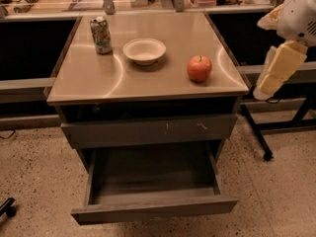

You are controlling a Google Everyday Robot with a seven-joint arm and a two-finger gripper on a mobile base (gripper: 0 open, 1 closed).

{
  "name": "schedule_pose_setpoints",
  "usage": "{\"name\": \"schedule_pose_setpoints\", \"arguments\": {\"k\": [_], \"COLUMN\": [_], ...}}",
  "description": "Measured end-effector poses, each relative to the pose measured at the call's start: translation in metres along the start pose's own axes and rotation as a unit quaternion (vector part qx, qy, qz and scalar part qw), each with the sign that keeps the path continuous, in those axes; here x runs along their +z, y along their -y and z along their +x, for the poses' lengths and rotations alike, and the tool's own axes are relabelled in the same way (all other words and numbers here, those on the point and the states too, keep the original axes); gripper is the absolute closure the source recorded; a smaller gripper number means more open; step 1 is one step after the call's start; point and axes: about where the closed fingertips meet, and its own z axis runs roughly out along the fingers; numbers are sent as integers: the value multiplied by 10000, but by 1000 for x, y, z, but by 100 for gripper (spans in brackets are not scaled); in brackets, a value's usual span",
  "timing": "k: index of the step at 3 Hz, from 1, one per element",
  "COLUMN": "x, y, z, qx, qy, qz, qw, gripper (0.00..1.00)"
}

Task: Place apple into middle drawer

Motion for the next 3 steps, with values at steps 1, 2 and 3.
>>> {"name": "schedule_pose_setpoints", "arguments": {"k": [1,2,3], "x": [22,49,82], "y": [47,85,108], "z": [-19,-45,-70], "qx": [43,13,-43], "qy": [420,816,1106], "qz": [66,11,-106], "qw": [9991,9967,9938], "gripper": [0,0,0]}}
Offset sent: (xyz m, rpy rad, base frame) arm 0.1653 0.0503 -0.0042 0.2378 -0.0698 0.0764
